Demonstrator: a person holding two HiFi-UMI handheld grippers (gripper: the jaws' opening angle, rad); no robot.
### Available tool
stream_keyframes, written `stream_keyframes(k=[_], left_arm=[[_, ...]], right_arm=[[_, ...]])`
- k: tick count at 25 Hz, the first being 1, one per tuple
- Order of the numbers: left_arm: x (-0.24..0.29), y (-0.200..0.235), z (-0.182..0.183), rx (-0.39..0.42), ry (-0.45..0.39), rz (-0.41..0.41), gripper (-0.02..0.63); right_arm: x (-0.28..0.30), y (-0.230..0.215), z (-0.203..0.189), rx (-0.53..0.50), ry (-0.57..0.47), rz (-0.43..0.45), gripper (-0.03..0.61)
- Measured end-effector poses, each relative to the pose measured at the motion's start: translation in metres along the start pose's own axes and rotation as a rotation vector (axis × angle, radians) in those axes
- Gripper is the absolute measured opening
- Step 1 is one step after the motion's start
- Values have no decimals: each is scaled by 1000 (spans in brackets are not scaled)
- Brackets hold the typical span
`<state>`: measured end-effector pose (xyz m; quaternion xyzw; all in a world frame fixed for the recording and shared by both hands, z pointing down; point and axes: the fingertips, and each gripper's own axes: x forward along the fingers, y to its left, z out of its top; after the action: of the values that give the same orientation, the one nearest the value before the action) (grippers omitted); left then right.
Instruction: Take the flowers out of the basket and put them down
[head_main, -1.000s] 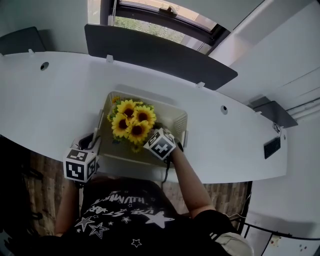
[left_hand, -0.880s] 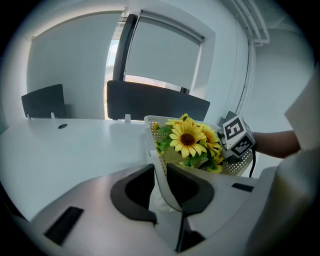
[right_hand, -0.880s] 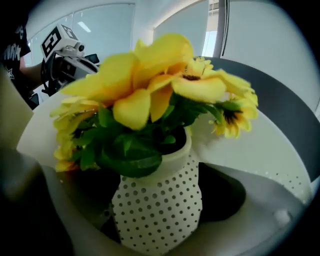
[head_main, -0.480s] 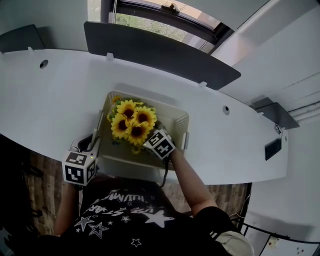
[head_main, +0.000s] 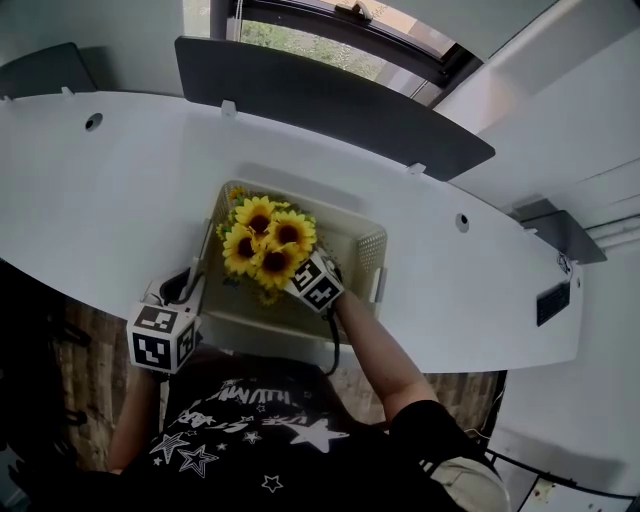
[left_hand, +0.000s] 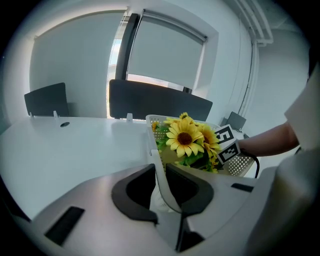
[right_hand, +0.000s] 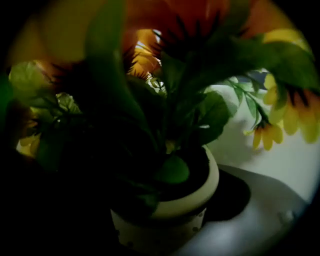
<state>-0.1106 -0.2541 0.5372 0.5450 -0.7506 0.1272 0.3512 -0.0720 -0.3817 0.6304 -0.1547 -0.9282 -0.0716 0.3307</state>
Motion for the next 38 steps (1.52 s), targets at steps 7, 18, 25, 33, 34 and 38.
stream_keyframes(k=[7, 18, 25, 33, 34, 38], left_arm=[[-1, -6, -9, -24, 13, -6, 67], [-1, -1, -2, 9, 14, 16, 67], [3, 5, -4, -37, -13, 41, 65], [0, 4, 0, -59, -62, 53, 64], [1, 5, 0, -54, -62, 51, 64], [3, 3, 0, -29, -65, 52, 70]], right_arm=[[20, 9, 22, 14, -43, 5, 505], [36, 9, 44, 15, -75, -6, 506], [37, 6, 42, 73, -60, 11, 517], [8, 4, 63, 118, -123, 17, 517], [5, 2, 64, 121, -124, 7, 518], [-12, -1, 69, 146, -132, -11, 518]])
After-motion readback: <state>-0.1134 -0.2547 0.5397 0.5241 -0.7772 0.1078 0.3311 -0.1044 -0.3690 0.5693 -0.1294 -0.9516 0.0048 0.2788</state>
